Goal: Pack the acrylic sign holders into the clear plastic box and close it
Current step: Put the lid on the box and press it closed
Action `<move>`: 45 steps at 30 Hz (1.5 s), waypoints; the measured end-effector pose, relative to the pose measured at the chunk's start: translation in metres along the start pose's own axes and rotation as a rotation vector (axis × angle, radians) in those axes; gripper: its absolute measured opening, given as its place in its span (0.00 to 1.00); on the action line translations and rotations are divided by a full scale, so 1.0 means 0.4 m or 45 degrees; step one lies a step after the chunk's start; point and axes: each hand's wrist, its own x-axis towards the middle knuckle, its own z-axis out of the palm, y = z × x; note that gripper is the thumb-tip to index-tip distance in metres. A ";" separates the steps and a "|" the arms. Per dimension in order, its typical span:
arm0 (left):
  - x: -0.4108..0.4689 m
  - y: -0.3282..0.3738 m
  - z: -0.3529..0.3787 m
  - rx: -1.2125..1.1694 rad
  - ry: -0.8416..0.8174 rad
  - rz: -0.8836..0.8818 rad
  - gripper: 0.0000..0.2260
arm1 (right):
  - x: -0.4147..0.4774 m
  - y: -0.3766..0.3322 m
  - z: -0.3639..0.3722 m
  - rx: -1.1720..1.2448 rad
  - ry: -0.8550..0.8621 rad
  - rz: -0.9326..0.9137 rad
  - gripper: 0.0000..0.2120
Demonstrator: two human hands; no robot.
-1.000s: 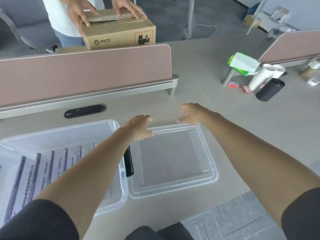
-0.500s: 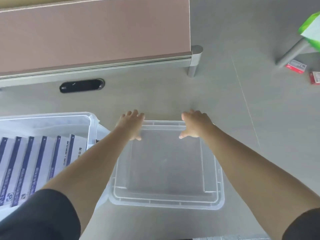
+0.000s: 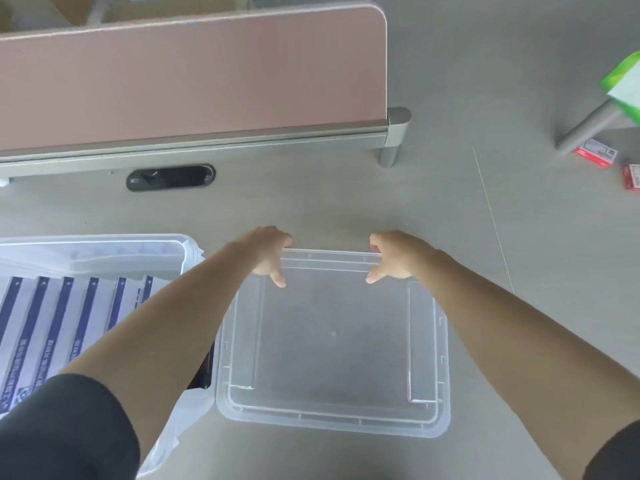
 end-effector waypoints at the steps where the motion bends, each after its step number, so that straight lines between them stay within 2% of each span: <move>1: -0.017 0.000 -0.020 0.012 0.046 0.021 0.29 | -0.018 0.002 -0.027 0.014 0.016 -0.030 0.20; 2: -0.037 0.001 -0.042 0.013 0.094 0.043 0.27 | -0.040 0.004 -0.055 0.016 0.036 -0.053 0.18; 5: -0.106 0.012 -0.107 -0.034 0.232 0.093 0.21 | -0.125 -0.010 -0.148 -0.008 0.140 -0.052 0.21; 9: -0.202 0.024 -0.156 -0.081 0.468 0.163 0.21 | -0.269 -0.056 -0.222 -0.059 0.318 0.014 0.17; 15: -0.371 0.038 -0.160 -0.007 0.813 0.338 0.15 | -0.496 -0.125 -0.171 -0.116 0.659 0.181 0.14; 18: -0.459 0.024 -0.116 -0.087 0.765 0.425 0.24 | -0.601 -0.178 -0.089 -0.058 0.729 0.258 0.19; 20: -0.509 0.015 -0.072 -0.128 0.679 0.471 0.25 | -0.664 -0.217 -0.020 0.036 0.740 0.274 0.22; 24: -0.586 0.005 0.008 -0.169 0.530 0.595 0.19 | -0.742 -0.260 0.117 0.152 0.710 0.255 0.22; 28: -0.616 -0.003 0.050 -0.197 0.334 0.629 0.11 | -0.776 -0.274 0.212 0.305 0.676 0.236 0.24; 31: -0.633 0.001 0.085 -0.257 0.299 0.614 0.09 | -0.791 -0.276 0.265 0.357 0.698 0.192 0.25; 38: -0.707 0.019 0.138 -0.313 0.524 0.551 0.10 | -0.804 -0.256 0.286 0.322 0.791 0.090 0.26; 42: -0.790 0.009 0.129 -0.268 0.834 0.447 0.10 | -0.807 -0.280 0.237 0.208 0.970 -0.073 0.26; 45: -0.839 -0.046 0.138 -0.254 1.015 0.358 0.11 | -0.785 -0.349 0.197 0.040 1.007 -0.198 0.25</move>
